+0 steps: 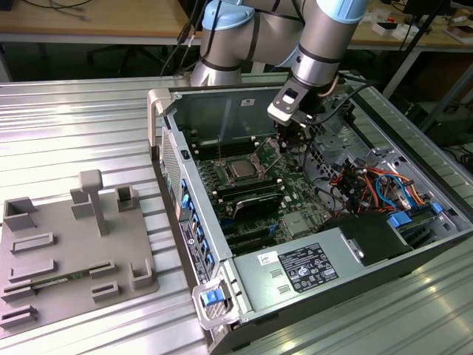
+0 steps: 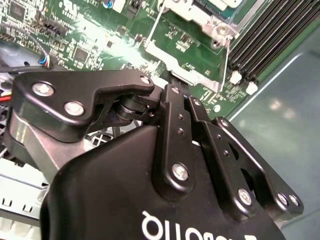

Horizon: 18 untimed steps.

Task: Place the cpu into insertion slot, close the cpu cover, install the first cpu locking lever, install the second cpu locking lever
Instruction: 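Close the cpu cover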

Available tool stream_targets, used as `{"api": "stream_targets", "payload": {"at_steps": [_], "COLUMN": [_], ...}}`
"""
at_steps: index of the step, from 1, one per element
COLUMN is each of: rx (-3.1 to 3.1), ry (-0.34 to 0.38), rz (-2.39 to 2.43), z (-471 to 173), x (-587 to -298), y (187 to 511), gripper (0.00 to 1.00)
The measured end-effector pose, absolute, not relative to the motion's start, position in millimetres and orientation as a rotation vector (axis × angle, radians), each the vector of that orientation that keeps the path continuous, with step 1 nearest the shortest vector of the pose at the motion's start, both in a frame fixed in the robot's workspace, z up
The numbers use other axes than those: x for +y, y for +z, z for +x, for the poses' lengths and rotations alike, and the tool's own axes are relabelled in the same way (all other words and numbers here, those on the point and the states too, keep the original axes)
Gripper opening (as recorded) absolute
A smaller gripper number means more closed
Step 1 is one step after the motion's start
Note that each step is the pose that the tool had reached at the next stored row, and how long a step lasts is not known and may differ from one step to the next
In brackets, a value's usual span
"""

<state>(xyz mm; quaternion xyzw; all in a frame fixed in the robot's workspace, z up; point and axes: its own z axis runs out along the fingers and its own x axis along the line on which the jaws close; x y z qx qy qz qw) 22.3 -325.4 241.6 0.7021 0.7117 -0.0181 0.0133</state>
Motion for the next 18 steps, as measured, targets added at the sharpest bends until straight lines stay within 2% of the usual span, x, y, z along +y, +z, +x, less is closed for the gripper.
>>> {"api": "stream_targets", "payload": {"at_steps": [18], "rx": [2.218], "ry": [-0.056], "rz": [2.187], "z": [-7], "x": [-325], "y": [242], "gripper": [0.11]}}
